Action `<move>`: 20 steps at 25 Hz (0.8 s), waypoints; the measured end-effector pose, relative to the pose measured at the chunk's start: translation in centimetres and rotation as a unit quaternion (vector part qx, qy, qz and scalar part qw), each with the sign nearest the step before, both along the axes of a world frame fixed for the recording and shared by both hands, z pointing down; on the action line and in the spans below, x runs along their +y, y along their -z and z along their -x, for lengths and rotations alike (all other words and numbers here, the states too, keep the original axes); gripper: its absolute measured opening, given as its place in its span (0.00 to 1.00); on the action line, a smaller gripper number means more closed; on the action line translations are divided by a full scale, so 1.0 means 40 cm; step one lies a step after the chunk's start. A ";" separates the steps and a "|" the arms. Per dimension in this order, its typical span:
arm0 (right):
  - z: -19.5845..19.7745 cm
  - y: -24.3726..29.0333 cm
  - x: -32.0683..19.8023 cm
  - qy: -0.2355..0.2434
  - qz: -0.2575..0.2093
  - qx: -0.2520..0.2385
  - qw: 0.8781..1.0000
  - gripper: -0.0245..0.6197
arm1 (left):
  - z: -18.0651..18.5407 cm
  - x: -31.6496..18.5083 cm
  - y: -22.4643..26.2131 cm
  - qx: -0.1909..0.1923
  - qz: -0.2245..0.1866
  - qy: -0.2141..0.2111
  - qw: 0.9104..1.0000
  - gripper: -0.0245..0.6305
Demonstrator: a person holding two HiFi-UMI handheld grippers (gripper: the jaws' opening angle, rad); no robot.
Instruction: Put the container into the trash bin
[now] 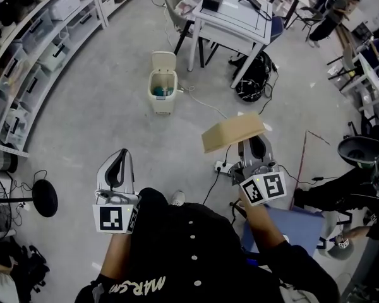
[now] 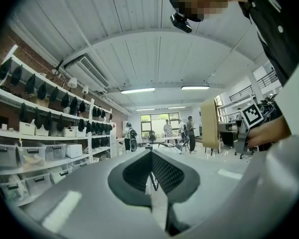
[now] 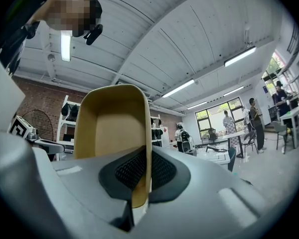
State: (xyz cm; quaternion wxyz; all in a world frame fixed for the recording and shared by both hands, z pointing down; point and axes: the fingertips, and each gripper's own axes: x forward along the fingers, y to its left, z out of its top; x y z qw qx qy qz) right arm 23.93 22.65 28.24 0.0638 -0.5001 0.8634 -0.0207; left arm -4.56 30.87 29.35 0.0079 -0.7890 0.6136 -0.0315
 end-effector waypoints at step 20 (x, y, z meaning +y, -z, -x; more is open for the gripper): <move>0.011 -0.035 -0.093 -0.009 0.009 0.006 1.000 0.07 | -0.002 -0.122 -0.012 -0.001 -0.017 -0.021 1.000 0.04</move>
